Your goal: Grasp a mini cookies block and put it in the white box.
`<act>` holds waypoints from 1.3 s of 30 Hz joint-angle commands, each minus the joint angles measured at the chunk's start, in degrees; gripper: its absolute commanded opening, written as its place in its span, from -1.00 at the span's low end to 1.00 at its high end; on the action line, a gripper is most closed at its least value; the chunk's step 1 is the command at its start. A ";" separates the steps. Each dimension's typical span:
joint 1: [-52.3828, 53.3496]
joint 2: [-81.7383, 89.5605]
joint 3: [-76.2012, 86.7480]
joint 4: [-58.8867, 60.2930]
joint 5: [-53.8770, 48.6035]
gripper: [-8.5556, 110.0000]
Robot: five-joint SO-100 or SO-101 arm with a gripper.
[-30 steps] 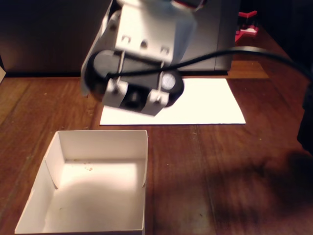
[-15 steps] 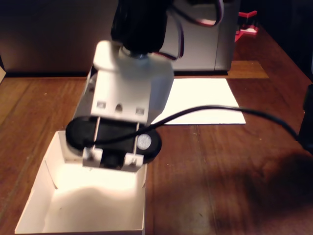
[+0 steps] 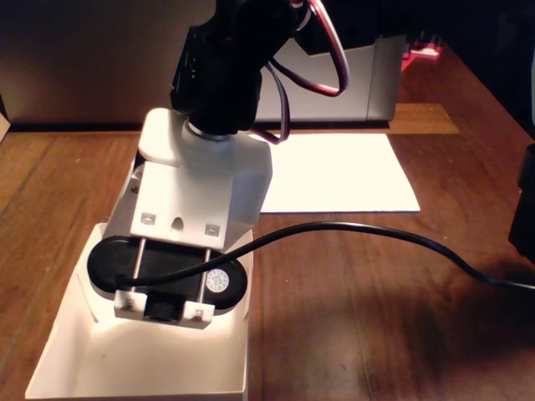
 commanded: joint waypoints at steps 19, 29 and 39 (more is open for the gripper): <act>1.67 7.82 -2.99 2.81 -0.53 -0.61; 6.33 12.48 -2.99 7.91 -3.69 -0.79; 12.22 17.93 -3.08 14.06 -5.36 -0.85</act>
